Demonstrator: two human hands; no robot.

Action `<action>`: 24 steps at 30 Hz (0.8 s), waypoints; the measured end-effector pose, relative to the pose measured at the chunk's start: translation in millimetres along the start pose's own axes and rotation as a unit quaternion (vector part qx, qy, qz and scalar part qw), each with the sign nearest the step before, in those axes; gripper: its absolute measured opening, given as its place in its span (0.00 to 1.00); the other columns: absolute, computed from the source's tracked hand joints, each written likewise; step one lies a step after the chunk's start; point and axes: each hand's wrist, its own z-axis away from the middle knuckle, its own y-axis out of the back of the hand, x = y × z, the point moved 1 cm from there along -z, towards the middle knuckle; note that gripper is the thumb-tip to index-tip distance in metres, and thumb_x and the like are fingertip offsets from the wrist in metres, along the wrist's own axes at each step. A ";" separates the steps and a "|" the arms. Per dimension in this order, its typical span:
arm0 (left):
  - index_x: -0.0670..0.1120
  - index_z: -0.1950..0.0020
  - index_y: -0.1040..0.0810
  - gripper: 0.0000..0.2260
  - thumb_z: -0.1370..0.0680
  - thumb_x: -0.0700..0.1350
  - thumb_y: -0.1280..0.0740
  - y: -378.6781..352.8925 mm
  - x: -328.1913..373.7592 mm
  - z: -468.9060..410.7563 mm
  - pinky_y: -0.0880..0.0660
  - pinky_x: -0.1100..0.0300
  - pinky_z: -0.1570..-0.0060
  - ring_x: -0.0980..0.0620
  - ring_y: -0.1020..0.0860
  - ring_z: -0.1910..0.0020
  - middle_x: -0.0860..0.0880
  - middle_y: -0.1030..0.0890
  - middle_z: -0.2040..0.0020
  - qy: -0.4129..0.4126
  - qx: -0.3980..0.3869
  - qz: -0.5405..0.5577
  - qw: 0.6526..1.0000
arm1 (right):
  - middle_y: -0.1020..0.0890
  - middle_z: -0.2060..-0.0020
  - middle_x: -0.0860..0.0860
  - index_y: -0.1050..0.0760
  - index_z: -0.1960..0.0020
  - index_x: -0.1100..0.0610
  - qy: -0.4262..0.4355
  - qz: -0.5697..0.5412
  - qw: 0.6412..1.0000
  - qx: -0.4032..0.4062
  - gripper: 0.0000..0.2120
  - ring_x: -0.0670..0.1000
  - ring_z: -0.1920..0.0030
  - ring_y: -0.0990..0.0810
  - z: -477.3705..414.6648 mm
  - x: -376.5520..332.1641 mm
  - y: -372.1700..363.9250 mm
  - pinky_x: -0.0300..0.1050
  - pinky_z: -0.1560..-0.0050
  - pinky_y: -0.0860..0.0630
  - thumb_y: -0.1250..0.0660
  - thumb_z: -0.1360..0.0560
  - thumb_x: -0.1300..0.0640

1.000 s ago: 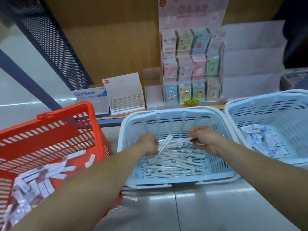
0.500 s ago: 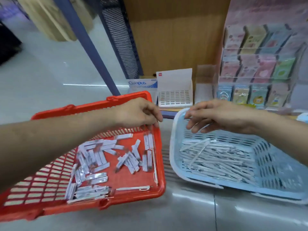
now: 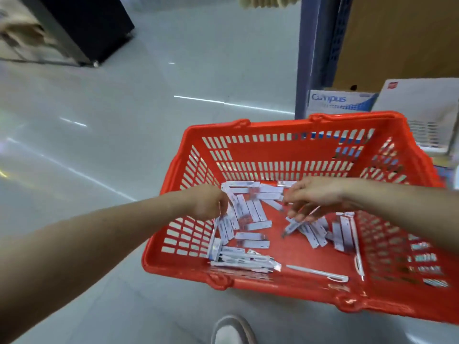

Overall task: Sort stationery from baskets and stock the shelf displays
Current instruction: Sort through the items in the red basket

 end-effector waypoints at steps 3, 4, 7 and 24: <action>0.48 0.40 0.20 0.14 0.24 0.40 0.38 -18.9 -18.2 -30.9 0.24 0.55 0.45 0.46 0.21 0.44 0.48 0.18 0.44 -0.037 0.000 -0.067 0.997 | 0.18 0.54 0.56 0.24 0.44 0.58 0.005 -0.012 0.999 0.032 0.09 0.50 0.62 0.21 -45.4 -4.5 -31.4 0.39 0.66 0.25 0.36 0.20 0.54; 0.48 0.40 0.21 0.14 0.23 0.41 0.37 -24.9 -20.9 -38.7 0.24 0.53 0.46 0.45 0.22 0.45 0.47 0.19 0.44 -0.050 0.001 -0.097 0.994 | 0.19 0.53 0.55 0.24 0.44 0.57 0.024 0.040 0.998 0.049 0.10 0.49 0.60 0.22 -58.5 -5.7 -40.3 0.39 0.63 0.25 0.35 0.21 0.52; 0.48 0.36 0.24 0.14 0.22 0.42 0.36 -42.6 -24.9 -50.0 0.22 0.49 0.49 0.43 0.24 0.43 0.47 0.21 0.42 -0.109 -0.020 -0.243 0.964 | 0.21 0.46 0.49 0.28 0.36 0.51 0.070 0.244 0.966 0.038 0.21 0.50 0.48 0.22 -88.1 -8.0 -69.9 0.42 0.46 0.26 0.31 0.25 0.45; 0.49 0.31 0.28 0.22 0.24 0.47 0.29 -55.1 -31.8 -68.5 0.31 0.46 0.35 0.42 0.31 0.30 0.46 0.27 0.32 -0.130 -0.084 -0.343 0.927 | 0.37 0.31 0.50 0.36 0.26 0.45 0.116 0.395 0.907 0.093 0.33 0.55 0.32 0.38 -121.7 29.7 -72.2 0.53 0.32 0.34 0.34 0.27 0.35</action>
